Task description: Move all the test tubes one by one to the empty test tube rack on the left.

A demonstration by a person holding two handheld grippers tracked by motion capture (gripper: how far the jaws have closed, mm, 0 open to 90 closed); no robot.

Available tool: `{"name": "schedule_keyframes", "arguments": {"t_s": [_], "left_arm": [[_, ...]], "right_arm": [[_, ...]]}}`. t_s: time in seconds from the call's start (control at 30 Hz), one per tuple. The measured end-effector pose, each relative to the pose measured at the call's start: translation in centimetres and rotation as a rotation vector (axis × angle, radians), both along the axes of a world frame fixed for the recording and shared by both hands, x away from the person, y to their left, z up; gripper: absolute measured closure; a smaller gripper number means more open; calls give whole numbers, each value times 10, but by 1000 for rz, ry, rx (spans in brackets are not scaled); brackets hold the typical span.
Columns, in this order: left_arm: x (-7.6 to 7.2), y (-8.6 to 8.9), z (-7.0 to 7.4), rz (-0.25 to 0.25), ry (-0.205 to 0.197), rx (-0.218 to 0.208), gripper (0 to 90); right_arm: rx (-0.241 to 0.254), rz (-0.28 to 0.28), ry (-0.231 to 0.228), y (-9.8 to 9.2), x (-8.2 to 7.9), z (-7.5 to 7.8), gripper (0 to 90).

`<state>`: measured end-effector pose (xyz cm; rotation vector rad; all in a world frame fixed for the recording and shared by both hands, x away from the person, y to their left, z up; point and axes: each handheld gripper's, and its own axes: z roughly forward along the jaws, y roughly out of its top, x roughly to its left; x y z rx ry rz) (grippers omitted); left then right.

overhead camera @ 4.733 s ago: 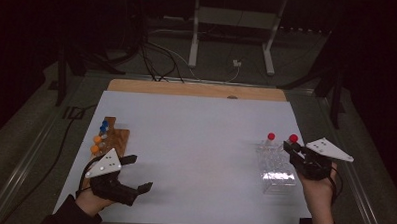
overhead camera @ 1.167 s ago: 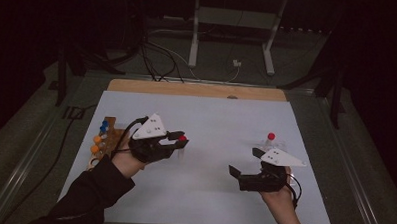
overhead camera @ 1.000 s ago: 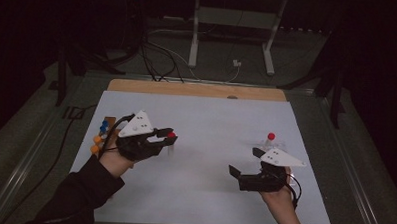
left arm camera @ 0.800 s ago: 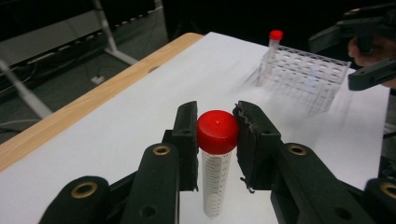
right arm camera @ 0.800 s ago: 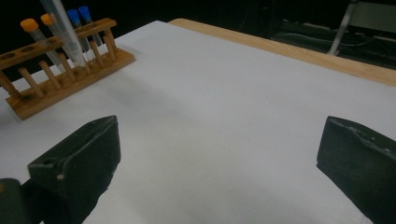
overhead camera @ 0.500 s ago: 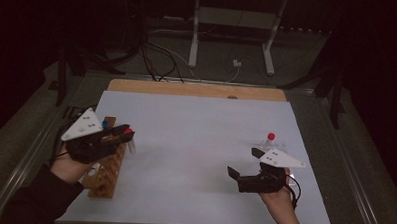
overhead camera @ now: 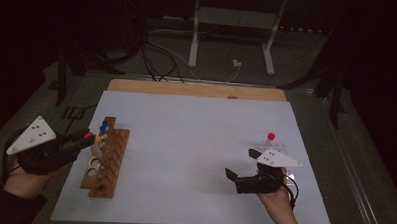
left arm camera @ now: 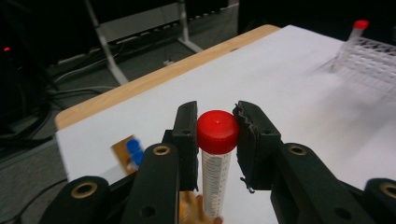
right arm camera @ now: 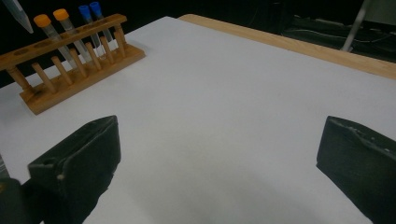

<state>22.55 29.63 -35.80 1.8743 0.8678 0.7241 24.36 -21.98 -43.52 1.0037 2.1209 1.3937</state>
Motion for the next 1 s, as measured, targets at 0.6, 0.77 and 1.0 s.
{"name": "schedule_keyframes", "arguments": {"t_s": [0.6,0.77,1.0], "left_arm": [[2,12,-63,73,72,7,717],[3,12,-75,80,104,19,716],[3,12,-80,80,127,21,715]], "right_arm": [[-1,-2,7,-2,0,0,0],[-1,-2,6,-2,0,0,0],[0,-6,7,-3,1,0,0]]}}
